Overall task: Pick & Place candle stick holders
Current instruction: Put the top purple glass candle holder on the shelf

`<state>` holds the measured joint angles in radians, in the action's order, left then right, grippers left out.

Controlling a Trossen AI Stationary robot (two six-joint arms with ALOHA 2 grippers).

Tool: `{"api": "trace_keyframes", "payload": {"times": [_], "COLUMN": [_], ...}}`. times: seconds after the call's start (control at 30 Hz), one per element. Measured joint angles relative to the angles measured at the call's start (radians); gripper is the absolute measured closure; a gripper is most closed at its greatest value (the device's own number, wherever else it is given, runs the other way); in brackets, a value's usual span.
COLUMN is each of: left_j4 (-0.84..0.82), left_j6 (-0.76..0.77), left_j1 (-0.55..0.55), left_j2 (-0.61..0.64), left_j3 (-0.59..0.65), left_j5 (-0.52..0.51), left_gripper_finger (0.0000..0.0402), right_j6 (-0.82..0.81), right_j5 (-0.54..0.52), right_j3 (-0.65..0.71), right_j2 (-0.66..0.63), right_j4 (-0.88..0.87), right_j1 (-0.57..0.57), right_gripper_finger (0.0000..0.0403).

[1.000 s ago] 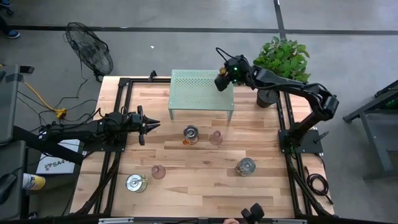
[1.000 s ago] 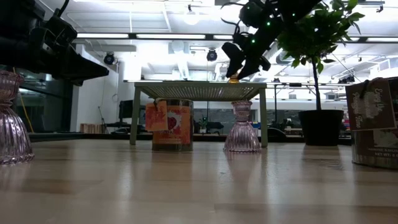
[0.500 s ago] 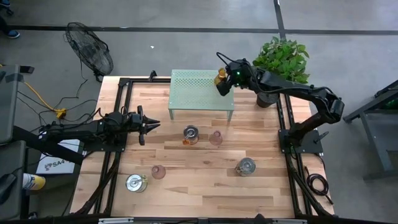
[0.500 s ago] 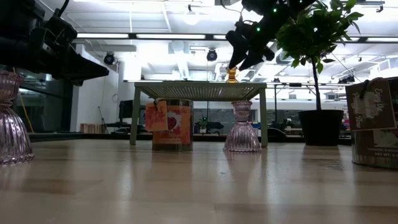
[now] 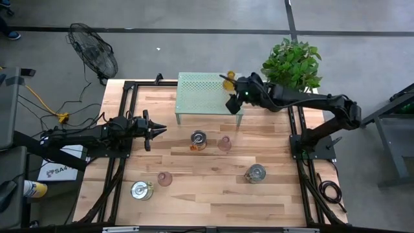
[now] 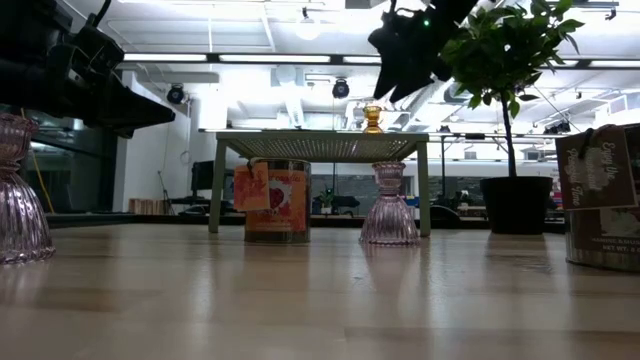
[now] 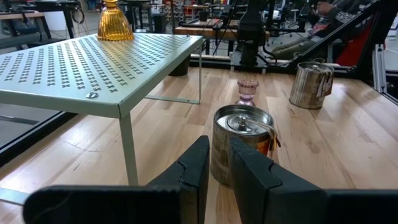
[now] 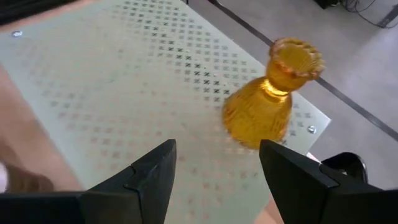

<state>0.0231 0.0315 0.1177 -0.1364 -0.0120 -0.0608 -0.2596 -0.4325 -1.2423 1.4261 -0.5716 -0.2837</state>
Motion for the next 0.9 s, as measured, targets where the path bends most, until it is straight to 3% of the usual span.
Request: {"api": "trace_keyframes", "payload": {"times": [0.37,0.73,0.9], "left_j4": [0.000,0.000,0.000], "left_j6": [0.000,0.000,0.000], "left_j1": [0.000,0.000,0.000], "left_j2": [0.000,0.000,0.000], "left_j3": [0.000,0.000,0.000], "left_j5": [0.000,0.000,0.000], "left_gripper_finger": [0.0344,0.0344,0.0344], "right_j6": [-0.104,-0.211,-0.178], "right_j5": [-0.111,-0.109,-0.058], "right_j3": [0.025,0.299,0.412], "right_j2": [-0.009,-0.147,-0.207], "right_j4": [-0.133,0.023,0.106], "right_j1": [0.163,0.251,0.290], "right_gripper_finger": [0.0176,0.0176,0.0176]}}
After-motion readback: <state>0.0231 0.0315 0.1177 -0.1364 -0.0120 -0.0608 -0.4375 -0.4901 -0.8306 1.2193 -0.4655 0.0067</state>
